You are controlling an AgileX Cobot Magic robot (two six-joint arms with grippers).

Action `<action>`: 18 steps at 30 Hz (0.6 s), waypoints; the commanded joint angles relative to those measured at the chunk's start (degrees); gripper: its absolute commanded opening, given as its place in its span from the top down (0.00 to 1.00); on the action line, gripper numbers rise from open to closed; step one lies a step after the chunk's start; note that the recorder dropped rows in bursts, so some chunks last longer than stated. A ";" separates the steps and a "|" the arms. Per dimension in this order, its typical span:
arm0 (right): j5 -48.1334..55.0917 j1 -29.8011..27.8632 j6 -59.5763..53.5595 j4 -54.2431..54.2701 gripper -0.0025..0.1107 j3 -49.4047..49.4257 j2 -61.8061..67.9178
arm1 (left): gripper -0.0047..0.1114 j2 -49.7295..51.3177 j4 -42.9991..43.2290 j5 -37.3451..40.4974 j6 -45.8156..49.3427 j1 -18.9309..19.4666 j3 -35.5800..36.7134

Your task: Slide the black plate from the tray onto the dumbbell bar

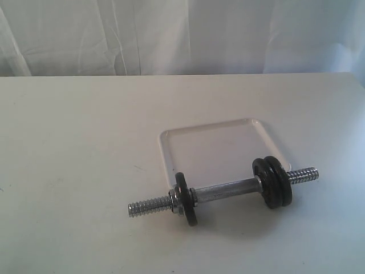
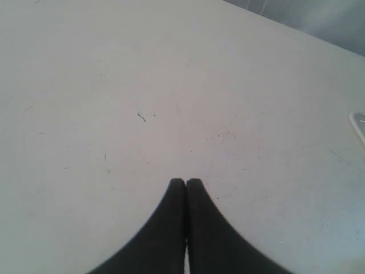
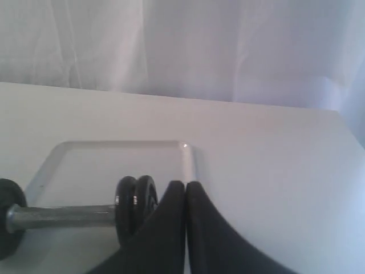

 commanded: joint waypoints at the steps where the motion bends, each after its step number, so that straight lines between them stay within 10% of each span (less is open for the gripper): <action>1: -9.70 -0.10 0.29 -2.72 0.98 6.70 -0.29 | 0.96 -0.24 0.00 -0.32 0.12 0.13 0.28; 18: -6.74 -0.11 0.29 -16.12 0.98 9.89 -0.29 | 0.96 -0.24 0.83 -0.32 0.12 0.24 0.28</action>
